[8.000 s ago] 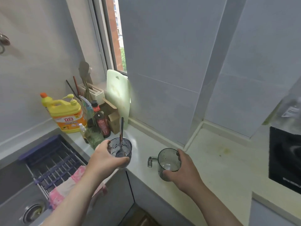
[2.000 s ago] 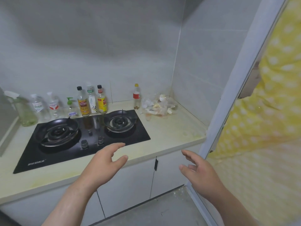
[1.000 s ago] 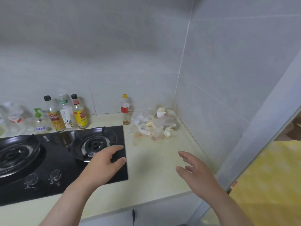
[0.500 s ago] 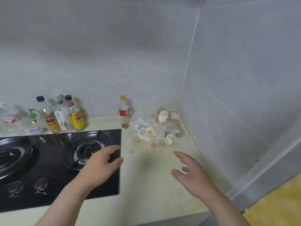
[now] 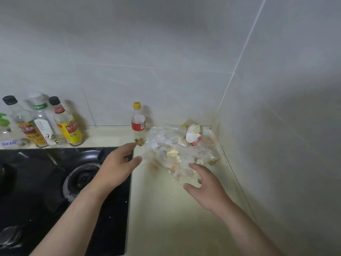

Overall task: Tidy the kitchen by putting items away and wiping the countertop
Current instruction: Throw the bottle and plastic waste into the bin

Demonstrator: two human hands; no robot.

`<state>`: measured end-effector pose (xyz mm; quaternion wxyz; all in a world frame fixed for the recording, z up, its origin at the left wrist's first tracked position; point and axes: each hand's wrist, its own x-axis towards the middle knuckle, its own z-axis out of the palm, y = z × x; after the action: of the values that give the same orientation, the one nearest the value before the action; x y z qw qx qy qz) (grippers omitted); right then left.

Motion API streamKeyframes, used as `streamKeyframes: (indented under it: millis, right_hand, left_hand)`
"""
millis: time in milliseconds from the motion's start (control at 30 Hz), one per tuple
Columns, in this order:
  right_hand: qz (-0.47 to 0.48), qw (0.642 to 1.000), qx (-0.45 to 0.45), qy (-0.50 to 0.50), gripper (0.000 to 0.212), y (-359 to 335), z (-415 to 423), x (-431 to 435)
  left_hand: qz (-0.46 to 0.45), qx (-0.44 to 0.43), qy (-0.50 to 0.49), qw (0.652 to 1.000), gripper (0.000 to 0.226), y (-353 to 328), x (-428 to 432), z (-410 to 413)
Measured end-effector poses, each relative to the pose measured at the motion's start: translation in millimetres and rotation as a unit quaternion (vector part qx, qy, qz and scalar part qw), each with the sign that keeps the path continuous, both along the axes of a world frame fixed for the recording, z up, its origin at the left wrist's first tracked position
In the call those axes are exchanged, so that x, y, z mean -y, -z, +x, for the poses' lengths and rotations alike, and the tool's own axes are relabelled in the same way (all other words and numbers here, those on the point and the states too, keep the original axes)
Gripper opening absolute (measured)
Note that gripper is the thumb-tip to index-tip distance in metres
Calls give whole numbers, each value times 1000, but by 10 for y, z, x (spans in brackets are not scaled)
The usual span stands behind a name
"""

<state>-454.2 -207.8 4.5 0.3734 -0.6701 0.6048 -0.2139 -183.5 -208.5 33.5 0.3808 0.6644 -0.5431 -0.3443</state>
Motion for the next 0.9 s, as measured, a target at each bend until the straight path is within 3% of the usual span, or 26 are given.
streamKeyframes:
  millis: [233,433,533,600,767,900]
  right_hand:
    - [-69,992,-91,-52,63,318,318,922]
    - [-29,968,-213,-131,73,636,450,1454]
    - [-3,958,-260,-116,88,815,496,1651]
    - [8,958,-271,-93,100,917,514,1759]
    - [31,951,-291,-96,110,1062,492,1889]
    - [12,943,-314,-111,88,1176,457,1904]
  left_hand:
    - [-12,-39,-31,999,47,238,937,32]
    - [-3,-28,-96,995,57,531,1616,89]
    - [18,-35,-111,993,101,704,1885,157]
    - [22,-50,-113,992,117,783,2006,153]
    - [27,-57,-124,990,110,828,2142,62]
    - [26,-9,-120,992,81,860,2265,98]
